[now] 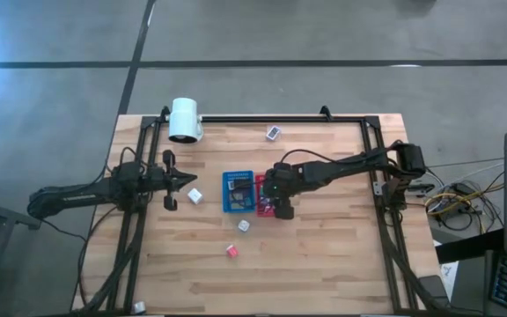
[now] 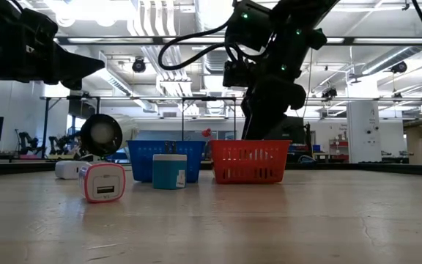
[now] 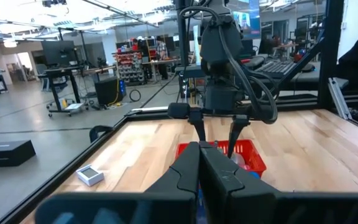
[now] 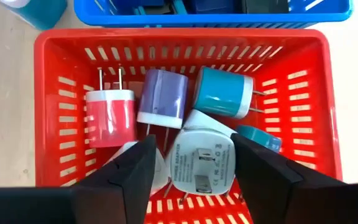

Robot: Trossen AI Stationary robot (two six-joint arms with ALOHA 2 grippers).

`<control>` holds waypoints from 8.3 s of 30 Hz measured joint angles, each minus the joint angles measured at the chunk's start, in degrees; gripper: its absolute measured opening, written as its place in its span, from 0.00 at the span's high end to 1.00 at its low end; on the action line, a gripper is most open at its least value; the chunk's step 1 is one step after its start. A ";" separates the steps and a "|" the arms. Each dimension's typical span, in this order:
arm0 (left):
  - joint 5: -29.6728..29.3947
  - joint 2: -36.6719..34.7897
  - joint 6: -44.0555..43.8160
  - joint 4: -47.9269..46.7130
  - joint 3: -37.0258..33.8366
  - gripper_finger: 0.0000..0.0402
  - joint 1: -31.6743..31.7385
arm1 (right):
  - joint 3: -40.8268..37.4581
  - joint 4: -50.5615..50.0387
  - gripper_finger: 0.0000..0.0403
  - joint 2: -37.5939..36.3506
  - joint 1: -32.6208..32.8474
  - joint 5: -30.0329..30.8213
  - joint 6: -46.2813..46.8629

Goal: Pick & Place Office items
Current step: Put the green charger adapter into the red bin, then put the white digital clock into the blue bin

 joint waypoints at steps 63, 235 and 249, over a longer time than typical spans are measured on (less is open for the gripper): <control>-0.79 0.79 -1.34 -0.50 0.01 0.97 -0.01 | -65.27 45.40 0.98 -103.19 1.31 -5.14 -4.28; 4.68 14.53 6.92 7.30 5.03 0.99 10.95 | 9.15 -10.99 0.98 -13.28 -36.94 -21.13 -39.39; 5.27 14.52 3.75 4.92 5.03 0.98 10.95 | 45.72 -34.45 0.92 17.55 -38.59 -16.10 -57.53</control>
